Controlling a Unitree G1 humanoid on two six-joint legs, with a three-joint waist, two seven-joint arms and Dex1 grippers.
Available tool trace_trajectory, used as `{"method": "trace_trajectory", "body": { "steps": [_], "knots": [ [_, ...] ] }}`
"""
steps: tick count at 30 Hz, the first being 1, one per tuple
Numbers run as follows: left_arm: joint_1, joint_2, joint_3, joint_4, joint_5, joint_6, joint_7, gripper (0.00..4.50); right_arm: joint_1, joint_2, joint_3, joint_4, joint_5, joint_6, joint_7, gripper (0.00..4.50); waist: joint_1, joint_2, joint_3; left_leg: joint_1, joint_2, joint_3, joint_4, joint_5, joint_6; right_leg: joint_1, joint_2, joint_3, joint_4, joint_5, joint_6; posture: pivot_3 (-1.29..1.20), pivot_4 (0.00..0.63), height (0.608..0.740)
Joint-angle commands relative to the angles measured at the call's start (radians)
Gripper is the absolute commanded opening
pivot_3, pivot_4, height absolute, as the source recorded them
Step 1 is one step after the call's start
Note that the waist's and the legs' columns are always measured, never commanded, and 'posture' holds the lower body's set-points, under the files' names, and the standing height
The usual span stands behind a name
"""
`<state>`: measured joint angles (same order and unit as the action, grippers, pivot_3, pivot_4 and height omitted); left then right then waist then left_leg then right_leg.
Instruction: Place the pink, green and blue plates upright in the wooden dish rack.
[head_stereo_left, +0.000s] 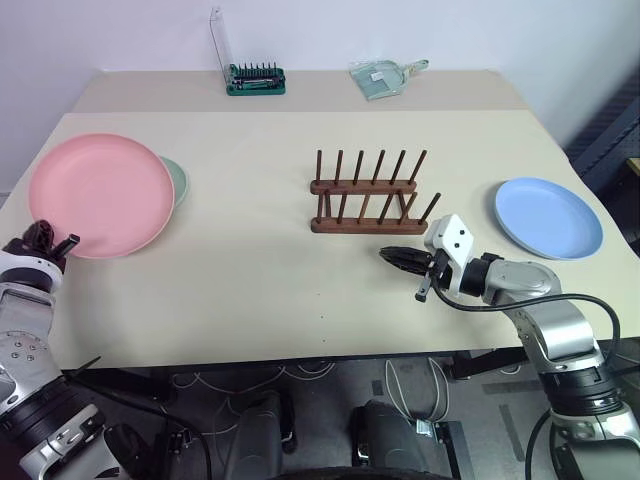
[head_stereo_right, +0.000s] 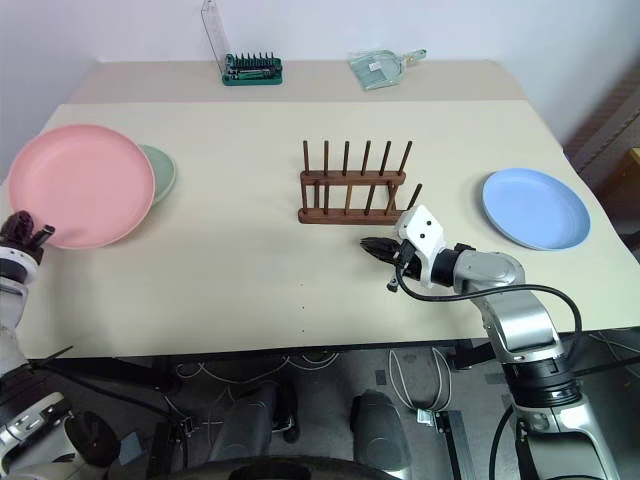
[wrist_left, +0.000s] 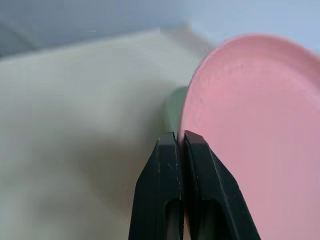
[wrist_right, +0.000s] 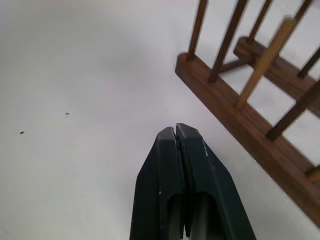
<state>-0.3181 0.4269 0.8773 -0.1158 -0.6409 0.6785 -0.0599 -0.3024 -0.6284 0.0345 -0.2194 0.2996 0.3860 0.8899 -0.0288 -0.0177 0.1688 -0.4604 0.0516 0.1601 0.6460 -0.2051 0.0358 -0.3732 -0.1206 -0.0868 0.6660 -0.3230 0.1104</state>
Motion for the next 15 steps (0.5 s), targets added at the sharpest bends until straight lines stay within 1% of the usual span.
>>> {"method": "trace_trajectory", "body": {
  "steps": [1,3,4,6,7,8,9,10,11,12,14,15],
  "knots": [
    [-0.015,0.044,-0.061,-0.077,-0.002,-0.052,-0.03,0.03,-0.068,-0.009,0.003,-0.086,0.026,0.037,0.001,0.0,0.002,0.0,0.0,0.0,0.0,0.0,0.0,0.0,0.0,0.0,0.0,0.0,0.0,0.0,0.0,0.0,0.15,0.732],
    [-0.011,0.053,-0.085,-0.084,0.001,-0.066,-0.036,0.03,-0.081,-0.007,0.01,-0.099,0.027,0.054,0.004,0.0,0.009,0.0,0.0,0.0,0.0,0.0,0.0,0.0,0.0,0.0,0.0,0.0,0.0,0.0,0.0,0.0,0.15,0.732],
    [-0.059,0.059,-0.183,-0.129,0.034,-0.082,-0.043,0.01,-0.145,0.015,0.049,-0.114,-0.008,0.042,-0.013,0.25,0.01,0.0,0.0,0.0,0.0,0.0,0.0,0.0,0.0,0.0,0.0,0.0,-0.001,0.0,0.0,0.0,0.15,0.732],
    [-0.124,0.069,-0.318,-0.176,0.091,-0.107,-0.049,0.0,-0.235,0.05,0.104,-0.124,-0.062,0.019,-0.045,0.8,0.013,-0.001,0.001,-0.001,0.0,0.0,0.0,0.0,0.0,-0.001,0.0,0.0,-0.001,0.0,0.0,0.0,0.15,0.732],
    [-0.158,0.052,-0.358,-0.187,0.099,-0.105,-0.033,0.0,-0.268,0.066,0.134,-0.126,-0.093,0.004,-0.057,1.34,0.017,-0.001,0.001,-0.001,0.0,0.0,0.001,0.0,0.0,-0.001,0.0,0.0,0.001,0.0,0.0,0.0,0.15,0.732],
    [-0.176,0.039,-0.371,-0.184,0.1,-0.102,-0.021,0.0,-0.284,0.075,0.151,-0.121,-0.111,-0.004,-0.063,1.76,0.019,-0.001,0.001,-0.001,0.0,0.0,0.001,-0.001,-0.001,-0.001,0.001,0.0,0.001,0.0,0.0,0.0,0.15,0.732],
    [-0.188,0.03,-0.38,-0.181,0.1,-0.1,-0.011,0.0,-0.295,0.081,0.163,-0.117,-0.124,-0.009,-0.067,2.35,0.018,-0.001,0.0,-0.001,-0.001,0.0,0.001,-0.001,-0.001,-0.001,0.0,0.0,0.0,0.001,0.0,0.0,0.15,0.732],
    [-0.195,0.025,-0.383,-0.18,0.099,-0.099,-0.005,0.0,-0.3,0.083,0.169,-0.114,-0.13,-0.012,-0.069,2.84,0.016,-0.002,0.0,-0.001,-0.001,0.0,0.001,-0.001,0.0,-0.001,0.0,0.0,-0.002,0.001,0.0,0.0,0.15,0.732],
    [-0.206,0.034,-0.438,-0.19,0.141,-0.11,-0.008,0.0,-0.318,0.088,0.198,-0.1,-0.171,-0.045,-0.081,3.26,0.013,-0.002,0.0,-0.001,-0.001,0.0,0.0,0.0,0.001,0.0,0.0,0.0,-0.002,0.001,0.0,0.0,0.15,0.732],
    [-0.213,0.04,-0.479,-0.199,0.172,-0.118,-0.01,0.0,-0.33,0.092,0.219,-0.091,-0.203,-0.071,-0.089,3.26,0.01,-0.001,0.0,-0.001,-0.001,0.001,0.0,0.0,0.002,0.0,0.0,0.0,-0.003,0.0,0.001,0.0,0.15,0.732],
    [-0.221,0.045,-0.521,-0.206,0.207,-0.128,-0.013,0.0,-0.342,0.098,0.24,-0.078,-0.239,-0.102,-0.097,3.26,0.011,-0.001,0.0,-0.002,0.0,0.002,-0.001,0.0,0.001,-0.002,0.001,0.0,-0.002,0.0,0.001,0.0,0.15,0.732],
    [-0.274,0.015,-0.564,-0.191,0.224,-0.117,0.012,0.0,-0.392,0.12,0.273,-0.014,-0.309,-0.149,-0.136,3.26,0.009,-0.001,0.0,-0.002,0.0,0.002,-0.001,0.001,0.001,-0.002,0.002,0.0,-0.002,0.0,0.001,0.0,0.15,0.732]
  ]
}}
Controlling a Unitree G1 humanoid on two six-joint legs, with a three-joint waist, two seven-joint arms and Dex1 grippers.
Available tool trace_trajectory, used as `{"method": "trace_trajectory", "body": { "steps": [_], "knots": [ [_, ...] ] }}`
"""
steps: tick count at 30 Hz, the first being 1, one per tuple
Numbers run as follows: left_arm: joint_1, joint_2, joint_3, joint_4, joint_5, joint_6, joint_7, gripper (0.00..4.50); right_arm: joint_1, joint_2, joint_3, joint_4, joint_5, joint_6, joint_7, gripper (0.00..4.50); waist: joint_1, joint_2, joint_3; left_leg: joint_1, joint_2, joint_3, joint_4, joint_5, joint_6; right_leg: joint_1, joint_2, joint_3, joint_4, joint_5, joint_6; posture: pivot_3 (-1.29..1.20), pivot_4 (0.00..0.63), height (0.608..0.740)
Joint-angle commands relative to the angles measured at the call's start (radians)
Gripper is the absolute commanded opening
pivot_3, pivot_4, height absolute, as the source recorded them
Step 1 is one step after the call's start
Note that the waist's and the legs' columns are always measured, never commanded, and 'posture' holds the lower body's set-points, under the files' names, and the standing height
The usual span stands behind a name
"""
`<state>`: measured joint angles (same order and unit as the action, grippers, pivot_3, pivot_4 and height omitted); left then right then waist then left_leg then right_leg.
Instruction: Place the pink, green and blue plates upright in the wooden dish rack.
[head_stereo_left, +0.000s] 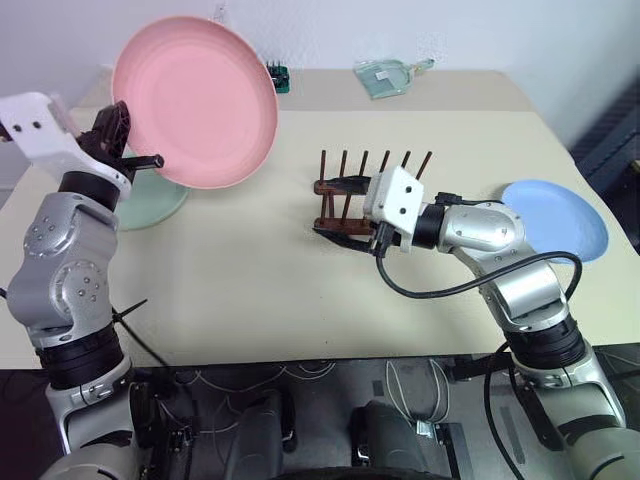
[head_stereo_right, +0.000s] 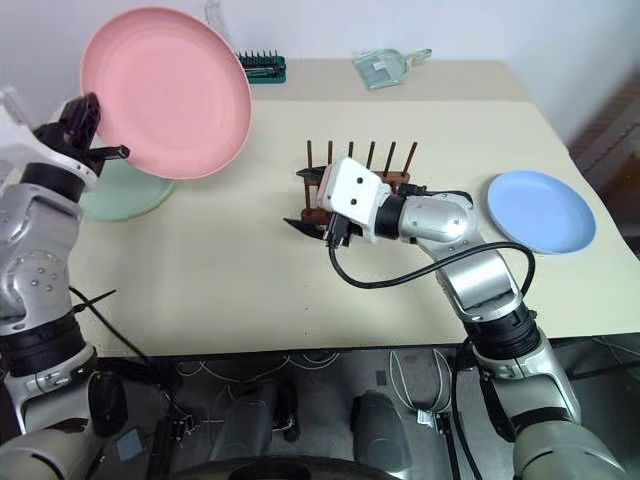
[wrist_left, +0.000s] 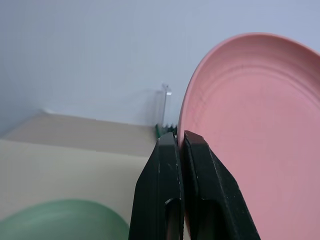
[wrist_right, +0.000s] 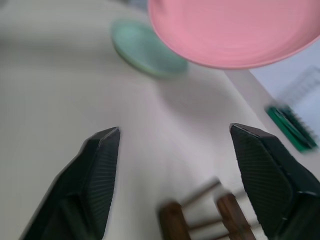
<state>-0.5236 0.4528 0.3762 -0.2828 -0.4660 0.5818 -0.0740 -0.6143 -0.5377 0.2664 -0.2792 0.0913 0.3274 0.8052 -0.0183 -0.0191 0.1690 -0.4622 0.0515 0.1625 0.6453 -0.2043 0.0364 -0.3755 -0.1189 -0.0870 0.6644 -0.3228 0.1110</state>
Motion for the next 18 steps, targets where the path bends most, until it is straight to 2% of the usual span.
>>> {"method": "trace_trajectory", "body": {
  "steps": [1,6,9,16,17,18],
  "knots": [
    [-0.113,-0.037,-0.103,-0.013,0.064,-0.008,0.046,0.0,-0.126,0.046,0.069,0.107,-0.171,-0.14,-0.094,3.26,-0.001,0.0,0.001,0.0,0.0,0.0,0.001,0.0,0.0,0.0,0.0,0.0,0.001,0.0,0.0,0.0,0.15,0.732],
    [-0.188,-0.091,-0.19,-0.012,0.094,0.035,0.058,0.0,-0.209,0.08,0.124,0.266,-0.346,-0.299,-0.205,3.26,0.001,0.0,0.001,0.0,0.0,-0.001,0.001,0.0,0.0,0.0,0.0,0.0,0.002,0.001,-0.001,0.0,0.15,0.732],
    [-0.196,-0.12,-0.238,-0.035,0.091,0.062,0.051,0.0,-0.232,0.117,0.141,0.318,-0.395,-0.356,-0.246,3.26,0.001,0.0,0.001,0.0,0.0,0.0,0.0,0.001,0.0,0.0,0.0,0.0,0.001,0.0,0.0,0.0,0.15,0.732],
    [-0.205,-0.148,-0.252,-0.049,0.086,0.089,0.03,0.0,-0.244,0.147,0.179,0.404,-0.504,-0.441,-0.277,3.26,-0.001,0.0,0.001,0.0,0.001,0.0,0.001,0.001,0.0,0.0,0.0,0.0,0.001,0.0,0.0,0.0,0.15,0.732],
    [-0.206,-0.152,-0.244,-0.047,0.079,0.092,0.029,0.0,-0.248,0.147,0.182,0.421,-0.52,-0.453,-0.286,2.75,-0.001,0.0,0.001,0.0,0.001,0.0,0.001,0.001,0.0,0.0,0.0,0.0,0.001,0.0,0.0,0.0,0.15,0.732],
    [-0.206,-0.154,-0.237,-0.043,0.073,0.096,0.029,0.0,-0.25,0.146,0.181,0.434,-0.53,-0.462,-0.291,2.44,-0.001,0.0,0.001,0.0,0.001,0.0,0.002,0.001,0.0,0.0,0.0,0.0,0.001,0.0,0.0,0.0,0.15,0.732]
  ]
}}
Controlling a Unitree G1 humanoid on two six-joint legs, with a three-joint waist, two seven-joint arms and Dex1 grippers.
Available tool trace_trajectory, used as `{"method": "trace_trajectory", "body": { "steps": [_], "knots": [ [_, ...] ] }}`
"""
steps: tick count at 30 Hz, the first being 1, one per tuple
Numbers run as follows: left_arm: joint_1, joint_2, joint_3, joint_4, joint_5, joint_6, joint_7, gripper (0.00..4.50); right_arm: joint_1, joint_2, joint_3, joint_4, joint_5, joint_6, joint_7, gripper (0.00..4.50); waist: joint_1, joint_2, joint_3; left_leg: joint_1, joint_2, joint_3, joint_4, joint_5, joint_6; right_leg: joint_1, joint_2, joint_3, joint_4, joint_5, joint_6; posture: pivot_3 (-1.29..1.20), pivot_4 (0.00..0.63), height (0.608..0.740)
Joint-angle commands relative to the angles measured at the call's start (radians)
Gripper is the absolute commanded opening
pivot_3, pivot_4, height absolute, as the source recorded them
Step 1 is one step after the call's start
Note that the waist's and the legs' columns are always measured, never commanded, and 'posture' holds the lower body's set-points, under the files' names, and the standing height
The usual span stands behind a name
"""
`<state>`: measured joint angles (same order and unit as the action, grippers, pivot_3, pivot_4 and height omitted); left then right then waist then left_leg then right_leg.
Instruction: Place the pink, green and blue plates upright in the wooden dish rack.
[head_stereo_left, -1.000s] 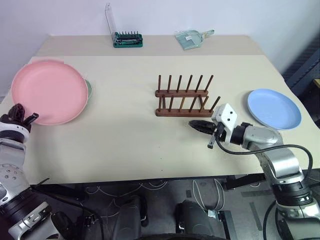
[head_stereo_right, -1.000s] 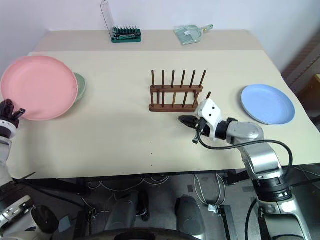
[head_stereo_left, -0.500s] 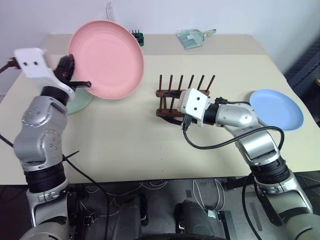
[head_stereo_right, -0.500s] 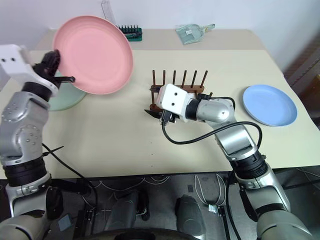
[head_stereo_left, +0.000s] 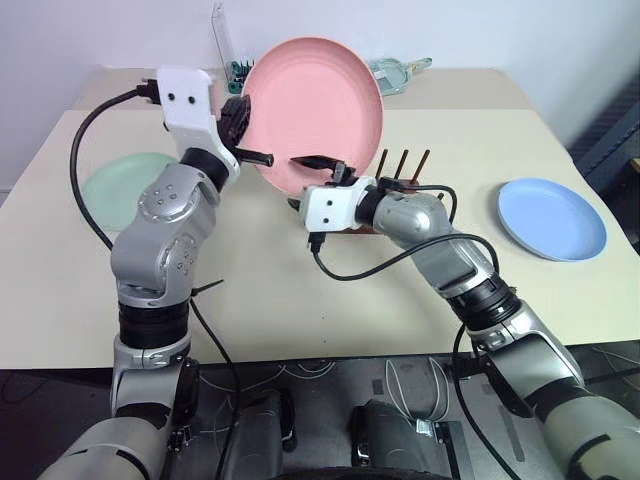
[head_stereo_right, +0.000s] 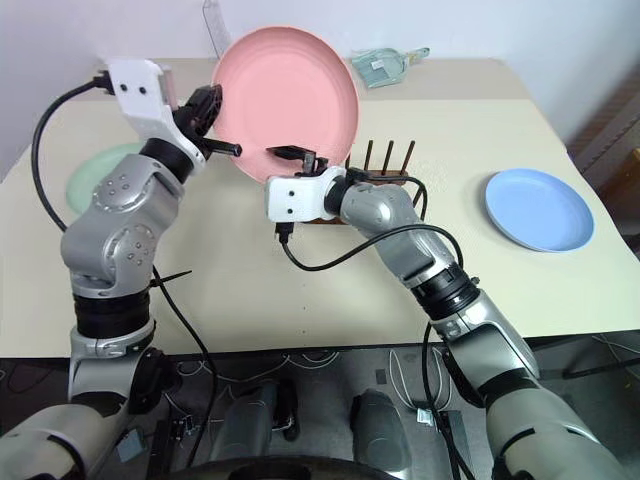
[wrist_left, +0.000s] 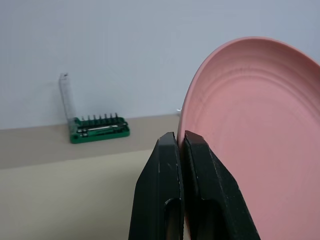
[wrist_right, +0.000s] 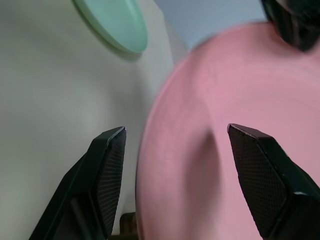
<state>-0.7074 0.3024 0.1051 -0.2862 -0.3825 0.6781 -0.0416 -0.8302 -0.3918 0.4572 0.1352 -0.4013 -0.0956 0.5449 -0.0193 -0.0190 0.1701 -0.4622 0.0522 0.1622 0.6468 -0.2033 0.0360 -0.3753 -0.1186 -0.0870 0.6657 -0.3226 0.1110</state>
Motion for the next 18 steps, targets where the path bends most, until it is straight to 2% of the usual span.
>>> {"method": "trace_trajectory", "body": {
  "steps": [1,5,11,14,18],
  "knots": [
    [-0.022,-0.005,0.039,-0.038,-0.013,0.003,-0.004,0.0,-0.035,0.001,-0.012,0.029,-0.043,-0.046,-0.033,1.96,0.0,0.0,0.0,0.0,0.0,0.0,0.0,0.0,0.0,0.0,0.0,0.0,0.0,0.0,0.0,0.0,0.15,0.732],
    [-0.024,-0.009,0.051,-0.037,-0.014,0.009,-0.009,0.0,-0.044,0.001,-0.022,0.052,-0.061,-0.07,-0.04,0.03,-0.001,0.0,0.0,0.0,0.0,0.0,0.0,0.0,0.0,0.0,0.0,0.0,0.0,0.0,0.0,0.0,0.15,0.732],
    [-0.03,-0.023,0.061,-0.029,-0.015,0.011,-0.017,0.0,-0.045,0.001,-0.029,0.058,-0.078,-0.089,-0.048,0.03,0.001,0.0,0.0,0.0,0.0,0.0,0.0,0.0,0.0,0.0,0.0,0.0,0.0,0.0,0.0,0.0,0.15,0.732],
    [-0.033,-0.035,0.081,-0.021,-0.02,0.012,-0.008,0.9,-0.042,-0.002,-0.031,0.055,-0.087,-0.095,-0.055,0.0,0.001,0.0,0.0,0.0,0.0,0.0,0.0,0.0,0.0,0.001,0.0,0.0,0.0,0.0,0.0,0.0,0.15,0.732],
    [-0.049,-0.055,0.127,-0.009,-0.043,-0.008,0.005,2.86,-0.041,-0.006,-0.035,0.059,-0.104,-0.103,-0.071,0.0,0.001,0.0,0.0,0.0,0.0,0.0,0.0,0.0,0.0,0.001,0.0,0.0,0.0,0.0,0.0,0.0,0.15,0.732]
  ]
}}
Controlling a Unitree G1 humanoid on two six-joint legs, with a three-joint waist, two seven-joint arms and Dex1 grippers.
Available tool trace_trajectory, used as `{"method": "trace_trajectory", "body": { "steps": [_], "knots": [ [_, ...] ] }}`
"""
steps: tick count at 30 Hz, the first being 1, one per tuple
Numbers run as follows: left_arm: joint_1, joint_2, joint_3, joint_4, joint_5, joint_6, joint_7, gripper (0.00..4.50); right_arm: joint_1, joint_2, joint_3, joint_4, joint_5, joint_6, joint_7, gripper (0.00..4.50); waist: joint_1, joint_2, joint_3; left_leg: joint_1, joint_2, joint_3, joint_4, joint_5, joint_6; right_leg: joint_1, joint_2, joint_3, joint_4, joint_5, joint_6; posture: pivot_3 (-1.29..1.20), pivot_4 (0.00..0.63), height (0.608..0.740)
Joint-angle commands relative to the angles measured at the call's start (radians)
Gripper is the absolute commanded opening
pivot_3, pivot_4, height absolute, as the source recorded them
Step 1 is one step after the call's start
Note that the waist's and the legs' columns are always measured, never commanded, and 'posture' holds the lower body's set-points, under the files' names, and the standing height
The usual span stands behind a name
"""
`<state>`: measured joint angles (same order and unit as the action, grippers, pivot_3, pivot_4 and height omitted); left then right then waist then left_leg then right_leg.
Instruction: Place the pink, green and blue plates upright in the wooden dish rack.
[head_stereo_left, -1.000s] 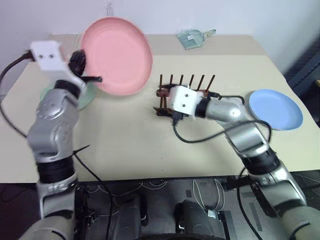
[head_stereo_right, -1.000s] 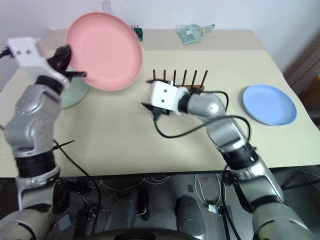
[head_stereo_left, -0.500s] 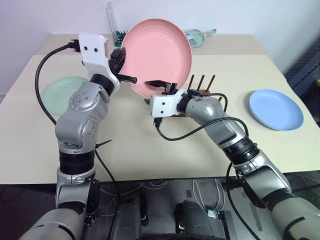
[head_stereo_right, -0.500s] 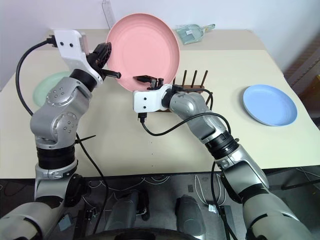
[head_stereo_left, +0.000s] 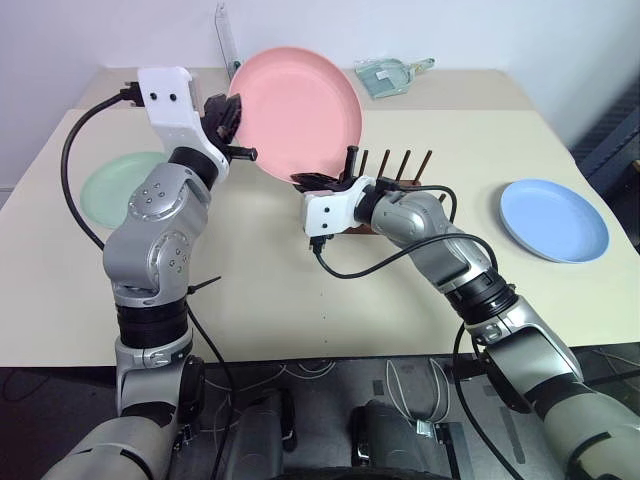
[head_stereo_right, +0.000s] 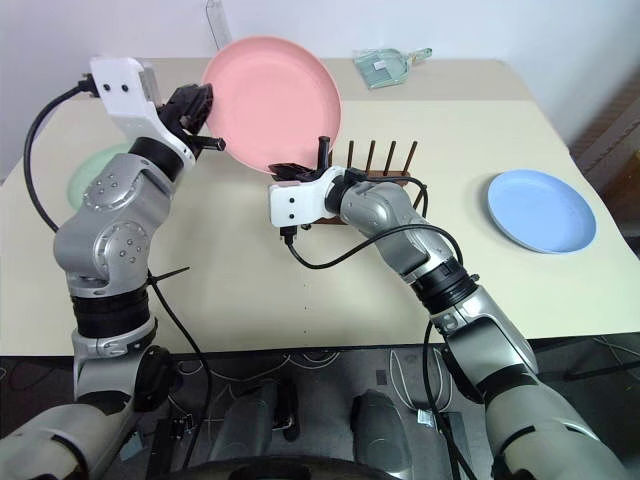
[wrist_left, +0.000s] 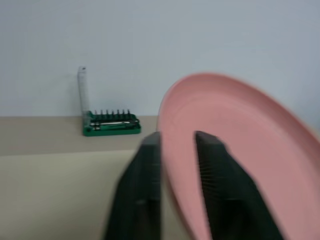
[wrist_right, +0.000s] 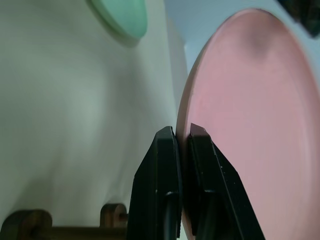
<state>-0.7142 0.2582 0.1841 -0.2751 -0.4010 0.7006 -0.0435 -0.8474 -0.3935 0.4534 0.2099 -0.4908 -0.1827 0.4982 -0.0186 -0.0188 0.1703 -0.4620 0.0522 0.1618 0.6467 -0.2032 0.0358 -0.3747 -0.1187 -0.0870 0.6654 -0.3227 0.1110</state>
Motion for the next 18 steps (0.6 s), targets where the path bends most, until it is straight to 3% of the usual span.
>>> {"method": "trace_trajectory", "body": {
  "steps": [1,3,4,8,11,18],
  "knots": [
    [-0.055,-0.019,0.072,-0.013,-0.034,-0.046,0.018,3.39,-0.025,-0.007,-0.034,-0.012,-0.019,-0.021,-0.031,0.0,-0.001,0.0,0.0,0.0,0.0,0.0,0.0,0.0,0.0,0.0,0.0,0.0,0.0,0.0,0.0,0.0,0.15,0.732],
    [-0.077,-0.028,0.107,-0.004,-0.044,-0.073,0.034,4.39,-0.028,-0.011,-0.04,-0.01,-0.025,-0.029,-0.042,0.0,-0.001,0.0,0.0,0.0,0.0,0.0,0.0,0.0,0.0,0.0,0.0,0.0,0.0,0.0,0.0,0.0,0.15,0.732],
    [-0.085,-0.031,0.12,-0.001,-0.047,-0.085,0.04,4.46,-0.028,-0.013,-0.044,-0.01,-0.026,-0.032,-0.048,0.0,-0.002,0.0,0.0,0.0,0.0,0.0,0.0,0.0,0.0,0.0,0.0,0.0,0.0,0.0,0.0,0.0,0.15,0.732],
    [-0.126,-0.009,0.203,0.045,-0.066,-0.147,0.055,4.46,-0.033,-0.048,-0.097,-0.024,-0.009,-0.047,-0.075,0.0,0.0,0.0,0.0,0.0,0.0,0.0,0.0,0.0,0.0,0.0,0.0,0.0,0.0,0.0,0.0,0.0,0.15,0.732],
    [-0.112,0.079,0.21,0.118,-0.028,-0.177,0.001,4.46,-0.016,-0.081,-0.19,-0.06,0.069,-0.03,-0.063,0.0,0.0,0.0,0.0,0.0,0.0,0.0,0.0,0.0,0.0,0.0,0.0,0.0,0.0,0.0,0.0,0.0,0.15,0.732],
    [0.125,0.296,0.069,0.183,-0.007,-0.284,-0.42,4.46,0.099,-0.095,-0.48,-0.291,0.563,0.279,0.137,0.0,0.001,0.0,0.0,0.0,0.0,0.0,-0.001,0.0,0.0,0.0,0.0,0.0,0.0,0.0,0.0,0.0,0.15,0.732]
  ]
}}
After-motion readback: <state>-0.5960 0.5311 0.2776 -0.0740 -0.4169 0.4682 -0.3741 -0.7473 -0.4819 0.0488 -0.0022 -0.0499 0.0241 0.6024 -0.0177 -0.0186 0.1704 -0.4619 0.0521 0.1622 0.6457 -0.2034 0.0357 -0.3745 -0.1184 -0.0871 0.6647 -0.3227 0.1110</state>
